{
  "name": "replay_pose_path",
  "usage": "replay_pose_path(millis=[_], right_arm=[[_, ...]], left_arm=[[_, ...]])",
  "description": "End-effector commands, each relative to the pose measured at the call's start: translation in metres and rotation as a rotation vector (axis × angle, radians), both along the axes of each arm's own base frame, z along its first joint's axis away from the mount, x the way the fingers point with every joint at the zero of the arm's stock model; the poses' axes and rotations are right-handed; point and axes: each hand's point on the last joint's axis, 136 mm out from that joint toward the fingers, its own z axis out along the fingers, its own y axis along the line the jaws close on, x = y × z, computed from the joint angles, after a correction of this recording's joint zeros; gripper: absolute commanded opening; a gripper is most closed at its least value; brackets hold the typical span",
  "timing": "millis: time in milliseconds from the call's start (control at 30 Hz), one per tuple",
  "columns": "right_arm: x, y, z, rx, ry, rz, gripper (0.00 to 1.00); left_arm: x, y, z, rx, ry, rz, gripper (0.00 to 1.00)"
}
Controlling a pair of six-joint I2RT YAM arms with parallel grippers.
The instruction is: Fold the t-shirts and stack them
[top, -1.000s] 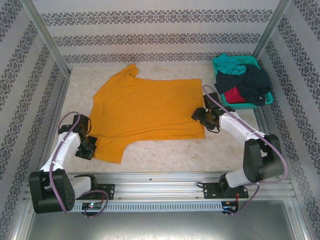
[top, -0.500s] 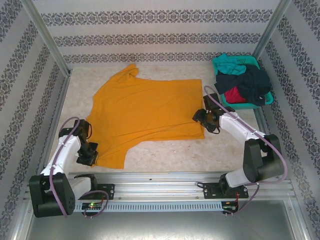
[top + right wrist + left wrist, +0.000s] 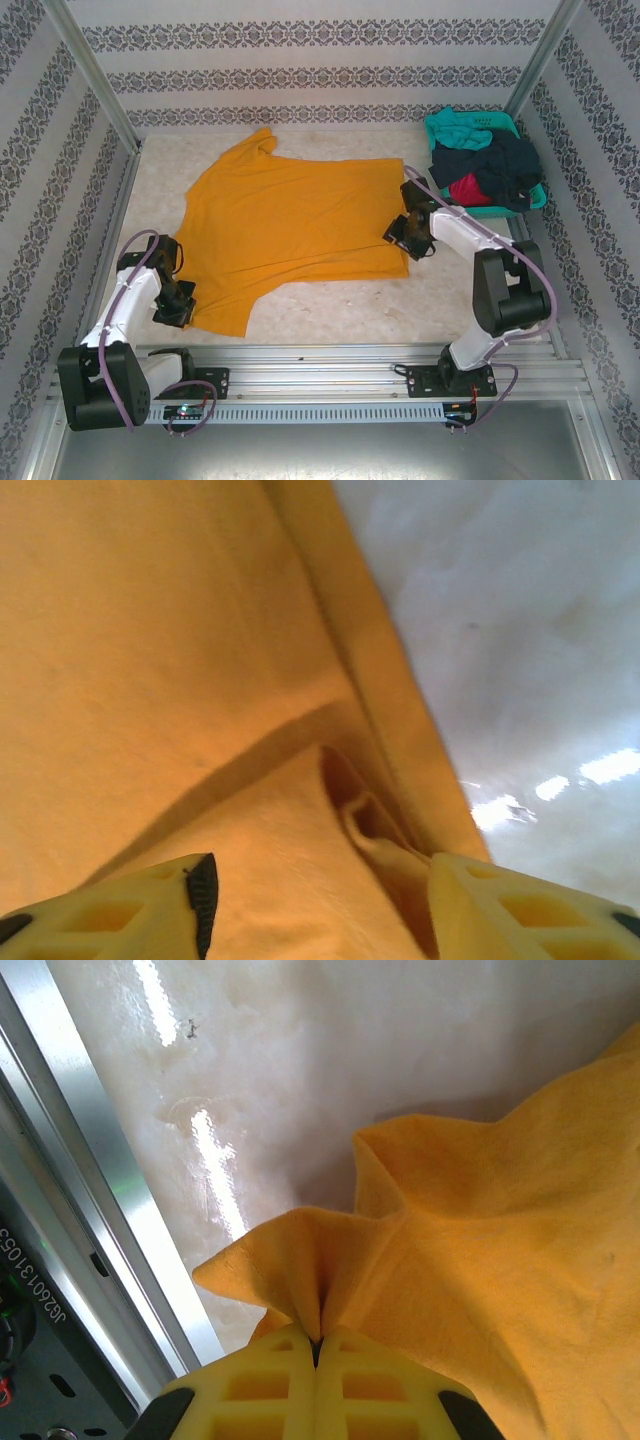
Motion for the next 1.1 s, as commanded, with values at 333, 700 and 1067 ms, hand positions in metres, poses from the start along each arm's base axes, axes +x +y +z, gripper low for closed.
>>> replay_pose_path(millis=[333, 700, 1067], right_arm=[[-0.008, 0.013, 0.012, 0.035, 0.048, 0.082, 0.0], [-0.119, -0.005, 0.014, 0.002, 0.151, 0.077, 0.0], [-0.12, -0.014, 0.019, 0.014, 0.065, 0.002, 0.59]], left_arm=[[0.021, 0.009, 0.009, 0.029, -0.052, 0.003, 0.0], [0.018, 0.01, 0.011, 0.033, -0.033, -0.016, 0.0], [0.016, 0.01, 0.007, 0.029, -0.01, -0.042, 0.0]])
